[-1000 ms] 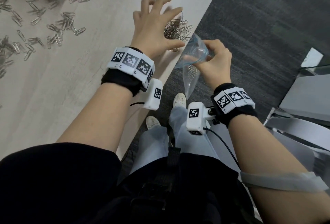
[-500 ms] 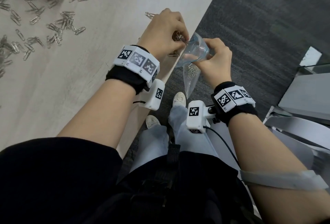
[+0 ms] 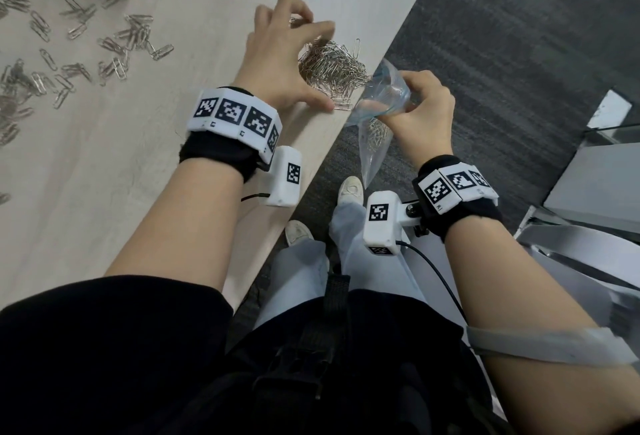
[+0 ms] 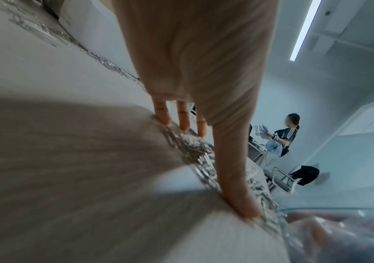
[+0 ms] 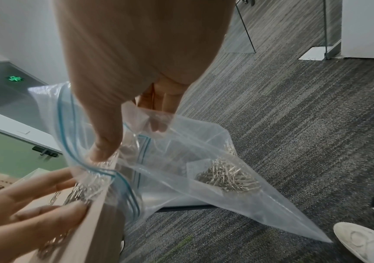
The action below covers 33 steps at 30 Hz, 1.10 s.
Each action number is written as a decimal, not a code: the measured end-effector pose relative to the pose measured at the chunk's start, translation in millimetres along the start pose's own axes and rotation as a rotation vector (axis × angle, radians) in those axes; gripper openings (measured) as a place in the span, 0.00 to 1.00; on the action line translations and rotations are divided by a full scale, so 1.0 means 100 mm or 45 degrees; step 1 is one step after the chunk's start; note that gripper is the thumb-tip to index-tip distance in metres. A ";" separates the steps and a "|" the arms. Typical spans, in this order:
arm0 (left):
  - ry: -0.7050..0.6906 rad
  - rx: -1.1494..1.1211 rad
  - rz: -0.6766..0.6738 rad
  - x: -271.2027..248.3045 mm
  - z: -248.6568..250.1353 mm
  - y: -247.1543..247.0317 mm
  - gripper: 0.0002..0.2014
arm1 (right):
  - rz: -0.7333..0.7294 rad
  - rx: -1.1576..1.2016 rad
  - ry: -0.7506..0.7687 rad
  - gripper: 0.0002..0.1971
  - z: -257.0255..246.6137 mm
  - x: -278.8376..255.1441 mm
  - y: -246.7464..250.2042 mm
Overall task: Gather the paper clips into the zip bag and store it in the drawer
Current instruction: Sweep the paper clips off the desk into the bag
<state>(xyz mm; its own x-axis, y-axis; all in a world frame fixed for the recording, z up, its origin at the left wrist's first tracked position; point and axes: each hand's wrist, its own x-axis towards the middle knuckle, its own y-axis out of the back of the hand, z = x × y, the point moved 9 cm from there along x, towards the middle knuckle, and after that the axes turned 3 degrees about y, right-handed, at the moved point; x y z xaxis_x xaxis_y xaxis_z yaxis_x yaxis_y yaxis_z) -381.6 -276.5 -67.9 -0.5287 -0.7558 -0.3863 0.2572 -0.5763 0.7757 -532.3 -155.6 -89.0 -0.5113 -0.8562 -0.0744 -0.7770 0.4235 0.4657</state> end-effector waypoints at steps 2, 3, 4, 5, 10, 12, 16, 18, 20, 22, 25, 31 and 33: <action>-0.034 -0.066 -0.001 0.01 0.06 -0.03 0.40 | 0.000 -0.005 0.001 0.22 0.00 0.00 0.01; -0.052 -0.080 -0.005 0.01 0.08 -0.05 0.39 | -0.001 -0.001 0.009 0.22 0.00 0.00 0.01; -0.071 -0.081 -0.011 0.01 0.11 -0.07 0.37 | -0.002 0.006 0.016 0.22 0.00 0.00 0.01; -0.090 -0.078 -0.015 0.01 0.14 -0.08 0.36 | -0.003 0.012 0.019 0.21 0.00 0.00 0.01; -0.166 -0.113 -0.013 0.05 0.23 -0.13 0.26 | 0.006 -0.022 0.005 0.19 0.01 0.01 0.00; -0.187 -0.116 -0.016 0.06 0.26 -0.16 0.23 | 0.005 -0.016 -0.005 0.18 0.02 0.01 0.00; -0.206 -0.140 -0.015 0.08 0.32 -0.21 0.19 | -0.004 0.005 -0.016 0.18 0.02 0.01 -0.01; -0.219 -0.145 -0.018 0.08 0.35 -0.23 0.18 | -0.002 0.012 -0.015 0.18 0.02 0.01 -0.01; -0.229 -0.153 -0.032 0.08 0.38 -0.25 0.18 | 0.000 0.006 -0.020 0.18 0.02 0.01 -0.02; -0.246 -0.173 -0.054 0.08 0.40 -0.28 0.17 | -0.002 0.000 -0.023 0.18 0.02 0.00 -0.01; -0.255 -0.232 -0.071 0.06 0.42 -0.28 0.20 | -0.010 0.013 -0.020 0.20 0.00 -0.01 -0.01; -0.221 -0.349 0.008 -0.01 0.32 -0.10 0.29 | -0.023 -0.018 -0.026 0.26 -0.03 -0.01 -0.02; -0.149 -0.283 0.025 -0.02 0.19 -0.02 0.35 | -0.019 -0.032 -0.026 0.25 -0.03 -0.01 -0.02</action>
<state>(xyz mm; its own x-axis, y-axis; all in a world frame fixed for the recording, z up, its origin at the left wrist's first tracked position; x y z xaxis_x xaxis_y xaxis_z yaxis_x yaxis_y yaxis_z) -396.5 -267.6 -59.5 -0.6089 -0.7336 -0.3018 0.4331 -0.6262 0.6484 -529.0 -156.3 -87.4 -0.5071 -0.8561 -0.0994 -0.7753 0.4027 0.4866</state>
